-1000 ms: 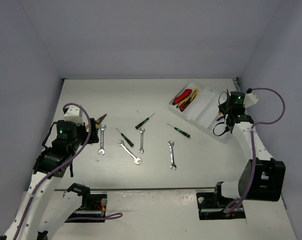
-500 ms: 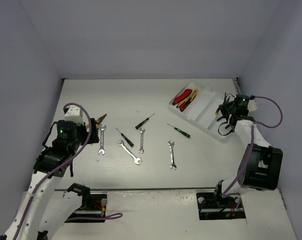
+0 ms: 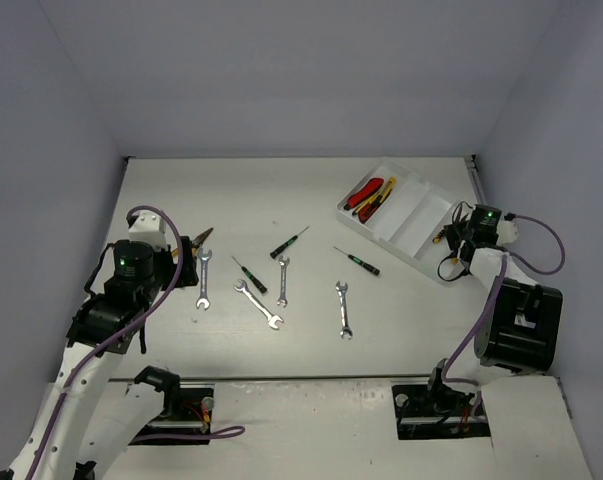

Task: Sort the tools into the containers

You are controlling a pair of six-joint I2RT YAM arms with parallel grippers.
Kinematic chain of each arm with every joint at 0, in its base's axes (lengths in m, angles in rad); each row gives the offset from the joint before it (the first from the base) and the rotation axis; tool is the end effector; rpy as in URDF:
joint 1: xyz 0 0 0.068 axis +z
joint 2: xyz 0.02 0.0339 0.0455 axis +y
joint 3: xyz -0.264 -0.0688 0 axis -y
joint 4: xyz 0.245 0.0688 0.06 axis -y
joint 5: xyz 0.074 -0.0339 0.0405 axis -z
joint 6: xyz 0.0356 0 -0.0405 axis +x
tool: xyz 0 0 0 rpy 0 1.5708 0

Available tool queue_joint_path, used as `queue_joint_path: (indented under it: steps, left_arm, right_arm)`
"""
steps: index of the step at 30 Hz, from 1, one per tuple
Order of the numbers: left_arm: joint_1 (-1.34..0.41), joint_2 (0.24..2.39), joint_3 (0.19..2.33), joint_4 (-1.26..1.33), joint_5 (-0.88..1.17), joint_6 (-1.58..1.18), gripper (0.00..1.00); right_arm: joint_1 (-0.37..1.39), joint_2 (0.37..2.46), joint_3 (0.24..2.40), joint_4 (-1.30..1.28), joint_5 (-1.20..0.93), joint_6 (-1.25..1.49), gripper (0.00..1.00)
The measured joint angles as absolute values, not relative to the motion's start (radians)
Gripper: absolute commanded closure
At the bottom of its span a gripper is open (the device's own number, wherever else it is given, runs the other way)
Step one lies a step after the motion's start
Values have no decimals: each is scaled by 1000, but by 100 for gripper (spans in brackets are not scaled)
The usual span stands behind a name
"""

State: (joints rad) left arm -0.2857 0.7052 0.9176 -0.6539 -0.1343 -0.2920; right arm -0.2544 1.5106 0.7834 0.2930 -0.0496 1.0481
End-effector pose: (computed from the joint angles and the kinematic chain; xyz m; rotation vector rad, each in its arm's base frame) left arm 0.1401 -0.0362 0.3482 -0.0921 2.0137 -0.2336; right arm 0.3164 -0.0804 0.2129 1.2158 1.6487 0.5524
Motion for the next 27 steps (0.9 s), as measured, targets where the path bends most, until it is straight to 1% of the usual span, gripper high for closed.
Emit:
queue_joint_path:
  steps: [7, 12, 21, 22, 23, 24, 27]
  left_arm:
    - [-286, 707, 918, -654, -131, -292, 17]
    - [-286, 711, 918, -654, -130, -292, 17]
    - [-286, 718, 918, -654, -128, -292, 17]
    - [-286, 718, 918, -654, -128, -292, 17]
    - [-285, 719, 918, -654, -128, -292, 17]
    - [-285, 719, 918, -654, -127, -292, 17]
    - [-280, 720, 918, -654, -127, -292, 17]
  right_arm:
    - [-283, 1536, 774, 333, -59, 1042, 100]
    - [-306, 1581, 765, 336, -36, 1002, 92]
    - [-308, 1619, 774, 340, -2, 892, 68]
    - [-303, 1619, 780, 339, 1, 877, 65]
    - [-298, 1619, 787, 339, 6, 860, 59]
    - [-293, 1618, 795, 337, 13, 843, 55]
    - [-267, 1604, 817, 321, 41, 794, 48]
